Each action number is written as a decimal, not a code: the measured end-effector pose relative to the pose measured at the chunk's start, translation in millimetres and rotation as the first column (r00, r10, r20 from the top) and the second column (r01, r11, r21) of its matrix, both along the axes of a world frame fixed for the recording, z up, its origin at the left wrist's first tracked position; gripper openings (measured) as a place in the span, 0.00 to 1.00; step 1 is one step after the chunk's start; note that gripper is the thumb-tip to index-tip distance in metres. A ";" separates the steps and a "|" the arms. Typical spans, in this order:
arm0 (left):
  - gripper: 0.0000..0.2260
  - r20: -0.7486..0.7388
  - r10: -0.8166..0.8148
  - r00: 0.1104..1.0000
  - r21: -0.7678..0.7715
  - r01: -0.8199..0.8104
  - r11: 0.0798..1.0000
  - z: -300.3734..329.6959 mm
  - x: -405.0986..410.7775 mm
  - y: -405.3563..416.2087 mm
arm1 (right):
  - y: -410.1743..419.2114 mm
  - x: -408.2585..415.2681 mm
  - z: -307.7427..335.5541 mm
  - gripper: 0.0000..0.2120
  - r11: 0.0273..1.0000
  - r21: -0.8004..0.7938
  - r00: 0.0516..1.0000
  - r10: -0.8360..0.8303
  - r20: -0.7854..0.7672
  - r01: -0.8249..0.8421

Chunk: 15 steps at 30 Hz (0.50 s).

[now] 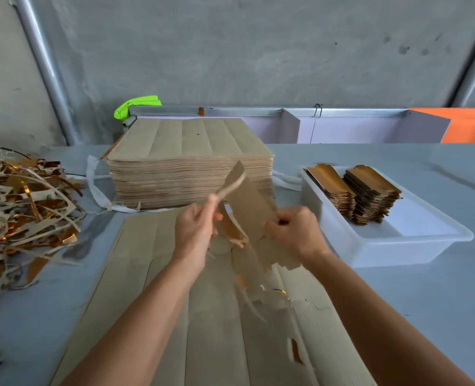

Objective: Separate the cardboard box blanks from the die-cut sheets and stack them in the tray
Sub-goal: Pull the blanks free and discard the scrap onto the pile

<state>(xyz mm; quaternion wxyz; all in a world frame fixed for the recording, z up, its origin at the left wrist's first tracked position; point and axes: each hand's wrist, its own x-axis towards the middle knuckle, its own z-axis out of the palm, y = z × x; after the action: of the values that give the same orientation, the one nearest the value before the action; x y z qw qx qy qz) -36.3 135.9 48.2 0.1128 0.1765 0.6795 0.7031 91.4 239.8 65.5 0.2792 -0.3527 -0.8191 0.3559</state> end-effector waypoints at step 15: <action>0.18 -0.294 -0.294 0.909 -0.448 0.141 0.883 3.3 14.0 12.3 | -37.2 -30.2 -8.6 0.03 0.905 0.417 0.990 0.026 0.140 -0.083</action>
<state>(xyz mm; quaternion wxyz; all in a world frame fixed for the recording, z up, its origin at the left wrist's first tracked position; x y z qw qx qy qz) -22.3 148.2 51.5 0.1034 0.3480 0.7981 0.4809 61.2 202.5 56.9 0.2843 -0.2834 -0.9028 0.1542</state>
